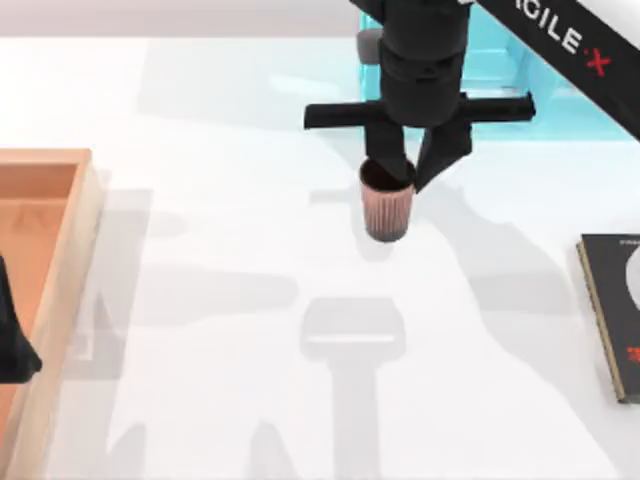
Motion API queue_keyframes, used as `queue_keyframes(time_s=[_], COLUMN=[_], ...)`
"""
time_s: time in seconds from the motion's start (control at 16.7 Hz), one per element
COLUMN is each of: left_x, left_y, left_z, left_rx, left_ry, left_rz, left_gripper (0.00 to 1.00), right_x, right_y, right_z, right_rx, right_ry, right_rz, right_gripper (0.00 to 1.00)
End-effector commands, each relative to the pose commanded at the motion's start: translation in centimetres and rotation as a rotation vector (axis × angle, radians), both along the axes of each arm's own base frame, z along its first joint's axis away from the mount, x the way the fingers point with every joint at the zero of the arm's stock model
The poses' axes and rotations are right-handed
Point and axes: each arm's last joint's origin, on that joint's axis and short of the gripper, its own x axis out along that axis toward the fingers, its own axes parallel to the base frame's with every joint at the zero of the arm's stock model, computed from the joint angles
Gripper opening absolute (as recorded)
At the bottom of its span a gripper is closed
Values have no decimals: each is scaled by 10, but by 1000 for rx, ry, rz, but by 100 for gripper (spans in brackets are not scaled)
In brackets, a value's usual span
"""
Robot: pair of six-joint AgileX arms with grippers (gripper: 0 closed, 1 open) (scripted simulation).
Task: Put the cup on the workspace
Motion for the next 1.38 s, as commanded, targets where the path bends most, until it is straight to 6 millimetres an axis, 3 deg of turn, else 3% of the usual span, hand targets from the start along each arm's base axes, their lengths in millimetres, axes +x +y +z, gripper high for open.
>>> queue_keyframes(time_s=[0.18,0.54,0.9,1.38], left_x=[0,0,0,0], left_y=[0,0,0,0], left_z=[0,0,0,0], left_rx=[0,0,0,0], left_ry=[0,0,0,0], left_rz=[0,0,0,0], left_gripper=[100,100,100,100], right_x=[2,-1,-2,-2], right_y=[1,6,6,6], right_z=[-10,-59,-65,-65], right_rx=[4,-4,-4,-4], right_ry=[-9,2,0,0], right_rz=[-2,5,6,6], right_gripper=[0,0,0,60])
